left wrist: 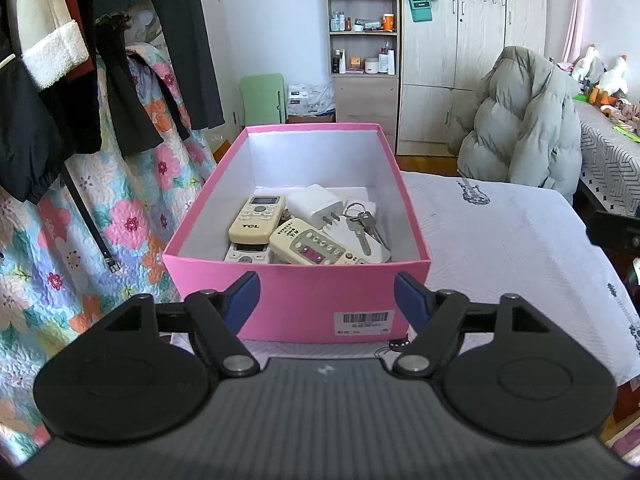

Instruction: Organize rigid objects

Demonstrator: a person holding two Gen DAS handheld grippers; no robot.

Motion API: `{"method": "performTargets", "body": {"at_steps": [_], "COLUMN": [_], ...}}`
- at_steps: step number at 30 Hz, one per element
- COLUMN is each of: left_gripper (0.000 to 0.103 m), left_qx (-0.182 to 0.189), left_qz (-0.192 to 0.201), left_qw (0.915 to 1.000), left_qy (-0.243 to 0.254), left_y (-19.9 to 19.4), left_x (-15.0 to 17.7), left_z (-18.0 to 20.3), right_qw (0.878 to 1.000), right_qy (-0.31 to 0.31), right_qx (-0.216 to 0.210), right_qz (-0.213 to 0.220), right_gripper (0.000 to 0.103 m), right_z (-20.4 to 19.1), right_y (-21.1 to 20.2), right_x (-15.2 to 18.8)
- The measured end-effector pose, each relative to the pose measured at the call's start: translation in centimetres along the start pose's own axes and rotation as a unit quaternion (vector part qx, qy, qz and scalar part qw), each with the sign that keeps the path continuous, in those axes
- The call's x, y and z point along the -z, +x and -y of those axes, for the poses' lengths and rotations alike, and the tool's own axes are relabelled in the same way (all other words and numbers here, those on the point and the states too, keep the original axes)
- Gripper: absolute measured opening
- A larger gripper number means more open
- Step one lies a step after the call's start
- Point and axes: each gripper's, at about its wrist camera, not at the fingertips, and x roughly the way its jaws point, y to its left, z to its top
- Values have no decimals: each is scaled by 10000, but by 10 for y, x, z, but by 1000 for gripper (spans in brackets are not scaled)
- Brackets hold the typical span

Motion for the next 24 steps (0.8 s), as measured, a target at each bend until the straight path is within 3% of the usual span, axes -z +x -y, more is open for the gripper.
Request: {"method": "performTargets", "body": {"at_steps": [3,7,14,17,24], "left_gripper": [88,96,96,101,102], "left_qx": [-20,-46,-9,-30,-218], "left_qz": [9,-32,-141,-188,-250], "left_qw": [10000,10000,9998,9997,9994], "left_qy": [-26,-4,117,131,131], "left_y": [-2,-2,0,-1,-6], "left_x": [1,1,1,0,-1], "left_z": [1,5,14,16,18], "right_qw": [9993,9977,9962,9968,9979], "right_qy": [355,583,593,487,251], "right_qx": [-40,215,421,425,454], "right_qz": [-117,-256,-484,-473,-388], "right_gripper": [102,102,102,102,102], "right_z": [13,24,21,17,10], "right_y": [0,0,-5,-8,-15], "right_x": [-2,-3,3,5,7]}}
